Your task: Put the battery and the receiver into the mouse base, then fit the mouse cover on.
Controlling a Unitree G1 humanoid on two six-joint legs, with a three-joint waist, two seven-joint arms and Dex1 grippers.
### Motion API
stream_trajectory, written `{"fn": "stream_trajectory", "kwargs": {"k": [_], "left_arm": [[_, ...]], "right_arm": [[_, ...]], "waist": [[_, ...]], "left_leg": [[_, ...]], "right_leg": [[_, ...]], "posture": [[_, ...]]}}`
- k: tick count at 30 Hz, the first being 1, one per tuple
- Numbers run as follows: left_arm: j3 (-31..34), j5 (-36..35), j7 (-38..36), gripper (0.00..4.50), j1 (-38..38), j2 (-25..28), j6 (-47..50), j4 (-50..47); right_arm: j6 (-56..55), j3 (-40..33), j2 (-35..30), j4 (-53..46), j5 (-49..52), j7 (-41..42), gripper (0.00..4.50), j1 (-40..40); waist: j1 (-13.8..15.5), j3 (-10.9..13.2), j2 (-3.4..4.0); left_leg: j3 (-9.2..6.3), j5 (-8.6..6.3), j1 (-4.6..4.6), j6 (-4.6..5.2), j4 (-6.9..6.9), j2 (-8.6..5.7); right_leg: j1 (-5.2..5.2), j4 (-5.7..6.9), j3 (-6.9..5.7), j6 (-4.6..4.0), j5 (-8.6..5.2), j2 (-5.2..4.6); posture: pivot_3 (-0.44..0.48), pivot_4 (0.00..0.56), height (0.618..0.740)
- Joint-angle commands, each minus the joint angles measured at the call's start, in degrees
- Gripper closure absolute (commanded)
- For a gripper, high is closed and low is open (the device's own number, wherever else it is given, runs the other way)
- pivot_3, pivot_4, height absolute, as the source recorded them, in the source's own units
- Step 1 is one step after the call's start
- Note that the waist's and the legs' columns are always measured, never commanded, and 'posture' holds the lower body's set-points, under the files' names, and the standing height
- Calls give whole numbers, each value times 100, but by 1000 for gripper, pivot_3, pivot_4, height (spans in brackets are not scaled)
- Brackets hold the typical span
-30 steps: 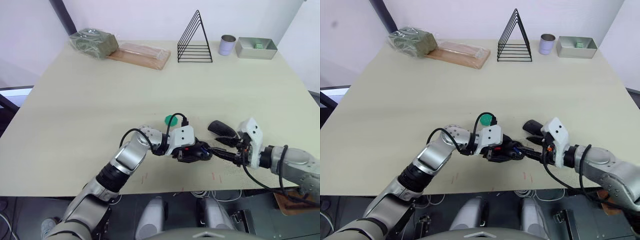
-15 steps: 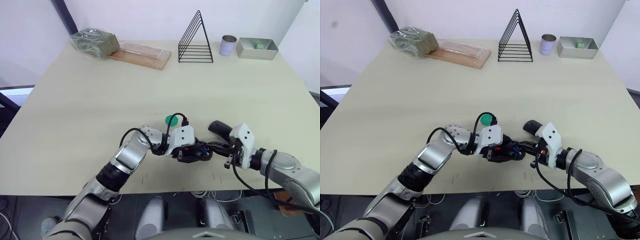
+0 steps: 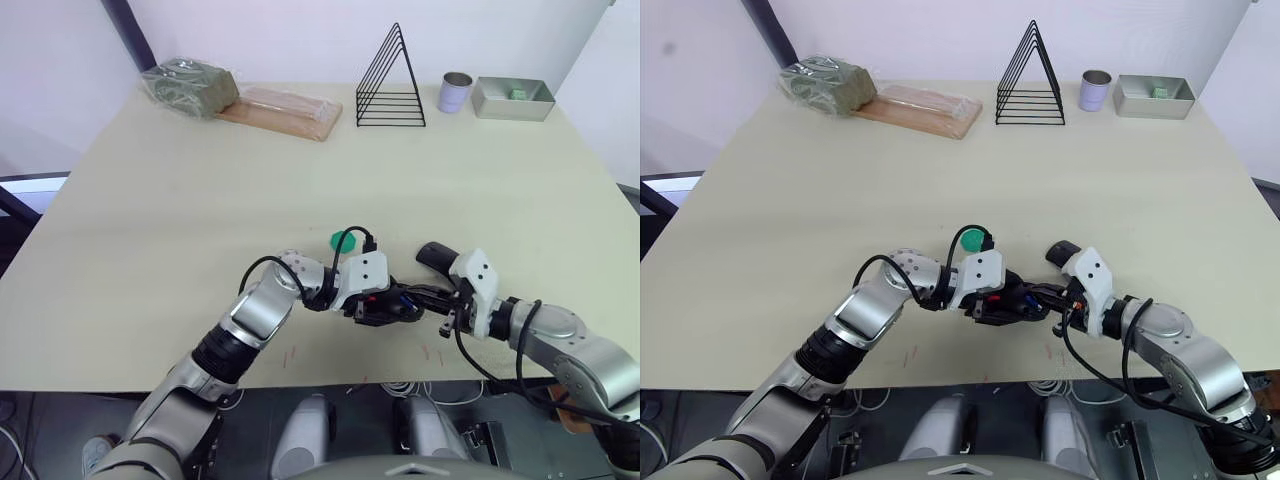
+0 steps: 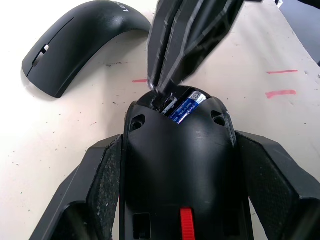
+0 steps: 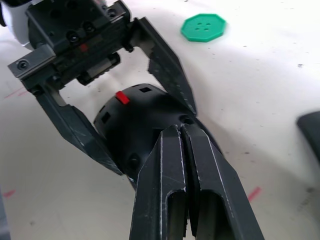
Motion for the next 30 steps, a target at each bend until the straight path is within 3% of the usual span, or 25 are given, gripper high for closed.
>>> {"fn": "stream_trajectory", "kwargs": {"k": [1,22,30], "left_arm": [[-86,43,-36,1493,33,70,69,-66],[-78,22,14,1493,49,49,142,-115],[-63,-9,46,1493,42,35,129,-96]], "right_arm": [[-1,-61,34,-7,-92,38,4436,-93],[-69,306,49,579,-823,275,4436,178],[-384,-379,166,429,-258,618,4436,311]], "waist": [[0,0,0],[-1,-8,1],[15,-14,2]], "left_leg": [[0,0,1,0,0,0],[0,0,9,0,-1,0],[0,0,10,0,-1,0]], "right_leg": [[0,0,0,0,0,0],[7,0,0,0,0,0],[10,-1,0,0,0,0]], "posture": [[0,150,740],[0,150,740],[0,150,740]]}}
